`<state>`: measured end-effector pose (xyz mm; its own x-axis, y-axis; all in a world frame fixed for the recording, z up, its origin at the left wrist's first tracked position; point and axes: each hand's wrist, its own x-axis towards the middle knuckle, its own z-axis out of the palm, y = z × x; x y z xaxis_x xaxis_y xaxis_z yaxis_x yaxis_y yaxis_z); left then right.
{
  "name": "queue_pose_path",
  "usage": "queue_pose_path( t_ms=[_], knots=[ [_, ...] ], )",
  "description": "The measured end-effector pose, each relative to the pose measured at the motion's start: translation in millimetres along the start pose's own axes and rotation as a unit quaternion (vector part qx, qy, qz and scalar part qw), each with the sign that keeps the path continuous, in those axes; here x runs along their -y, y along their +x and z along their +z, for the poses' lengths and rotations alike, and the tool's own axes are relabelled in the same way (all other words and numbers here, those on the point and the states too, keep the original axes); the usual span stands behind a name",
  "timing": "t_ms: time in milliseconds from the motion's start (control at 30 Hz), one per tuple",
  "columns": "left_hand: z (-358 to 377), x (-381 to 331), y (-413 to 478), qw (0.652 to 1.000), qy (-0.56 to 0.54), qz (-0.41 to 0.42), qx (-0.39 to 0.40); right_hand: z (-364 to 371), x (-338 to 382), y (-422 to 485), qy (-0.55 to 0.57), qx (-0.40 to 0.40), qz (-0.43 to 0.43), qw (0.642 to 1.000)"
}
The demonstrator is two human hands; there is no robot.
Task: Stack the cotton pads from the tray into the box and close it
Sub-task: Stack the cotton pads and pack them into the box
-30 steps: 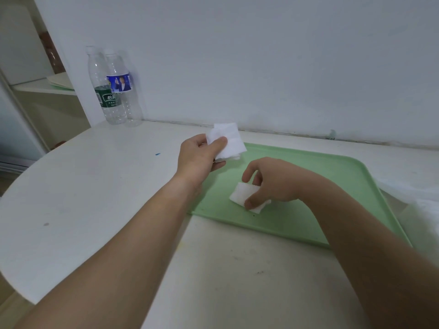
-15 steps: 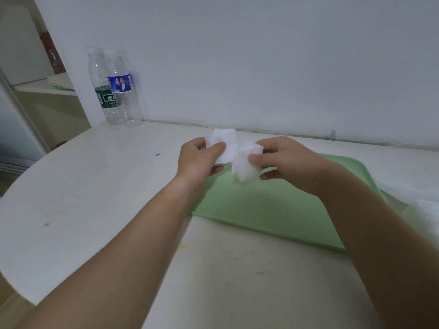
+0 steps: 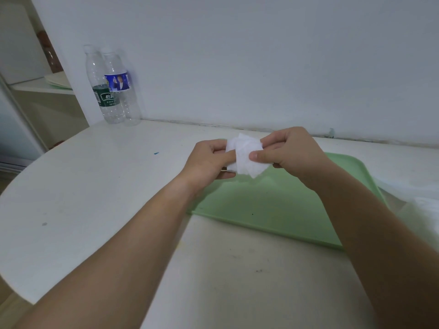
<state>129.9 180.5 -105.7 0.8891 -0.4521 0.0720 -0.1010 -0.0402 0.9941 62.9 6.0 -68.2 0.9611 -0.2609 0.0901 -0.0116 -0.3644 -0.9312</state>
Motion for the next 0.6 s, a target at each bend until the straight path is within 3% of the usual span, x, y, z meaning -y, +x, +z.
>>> queue_pose_path(
  t_ms=[367,600],
  knots=[
    [0.2,2.3,2.4,0.998,-0.033,-0.014,0.042,0.9,-6.1,5.3,-0.023,-0.054,-0.010,0.998],
    [-1.8,4.9,6.7,0.994,-0.107,-0.018,0.007,-10.2,-7.2,8.4,0.112,-0.077,0.018,0.991]
  ],
)
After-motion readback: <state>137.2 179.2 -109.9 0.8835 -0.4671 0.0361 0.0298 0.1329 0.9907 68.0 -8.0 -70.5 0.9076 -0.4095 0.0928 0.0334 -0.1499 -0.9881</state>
